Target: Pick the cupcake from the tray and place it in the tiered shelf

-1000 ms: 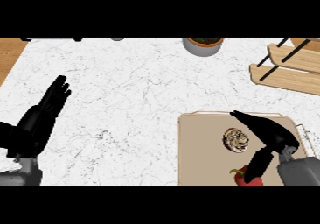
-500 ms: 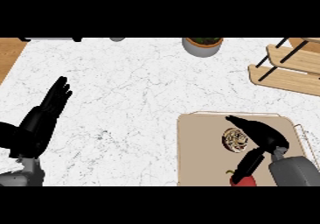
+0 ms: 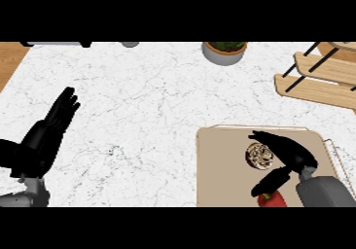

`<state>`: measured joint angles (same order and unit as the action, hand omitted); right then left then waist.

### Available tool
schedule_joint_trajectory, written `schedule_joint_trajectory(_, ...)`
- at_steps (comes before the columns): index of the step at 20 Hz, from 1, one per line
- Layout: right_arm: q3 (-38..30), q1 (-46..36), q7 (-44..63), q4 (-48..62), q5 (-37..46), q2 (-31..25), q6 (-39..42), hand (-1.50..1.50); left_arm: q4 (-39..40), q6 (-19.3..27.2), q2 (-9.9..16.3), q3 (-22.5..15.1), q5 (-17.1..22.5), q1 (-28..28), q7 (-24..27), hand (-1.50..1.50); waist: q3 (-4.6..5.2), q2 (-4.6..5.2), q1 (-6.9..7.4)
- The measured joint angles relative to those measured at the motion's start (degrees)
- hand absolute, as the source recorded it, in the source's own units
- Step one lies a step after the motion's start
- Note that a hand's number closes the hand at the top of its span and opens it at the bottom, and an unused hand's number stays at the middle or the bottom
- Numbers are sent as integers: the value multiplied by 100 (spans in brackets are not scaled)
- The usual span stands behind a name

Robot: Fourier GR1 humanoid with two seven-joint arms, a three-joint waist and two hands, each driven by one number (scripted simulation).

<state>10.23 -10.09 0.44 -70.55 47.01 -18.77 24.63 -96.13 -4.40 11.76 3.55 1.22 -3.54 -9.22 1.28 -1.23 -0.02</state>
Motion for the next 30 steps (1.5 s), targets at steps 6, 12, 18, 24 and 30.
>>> schedule_joint_trajectory(6, -110, -32, -618, 295, 370, 28, -1197, 150, 43, -54, 50, 90, 54, -182, -125, 0, -2, -14, 37)
schedule_joint_trajectory(12, -293, -231, -1130, 640, 522, 41, -1920, 150, -104, -64, -7, 57, 18, -47, -144, 0, -44, 11, 66)
schedule_joint_trajectory(18, -617, -135, -261, 133, 543, 333, -2218, 150, -80, -69, -13, 112, 4, -42, -144, 0, -94, 72, -17)
schedule_joint_trajectory(24, -689, -15, 1715, -1029, 847, 1274, -2627, 150, -113, -70, -1, 149, -6, 68, -130, 0, -106, 59, -98)
schedule_joint_trajectory(30, -736, -185, 2905, -2850, 1107, 1585, -2642, 150, -87, -18, -61, 127, -56, 38, -143, 0, -116, 66, -115)
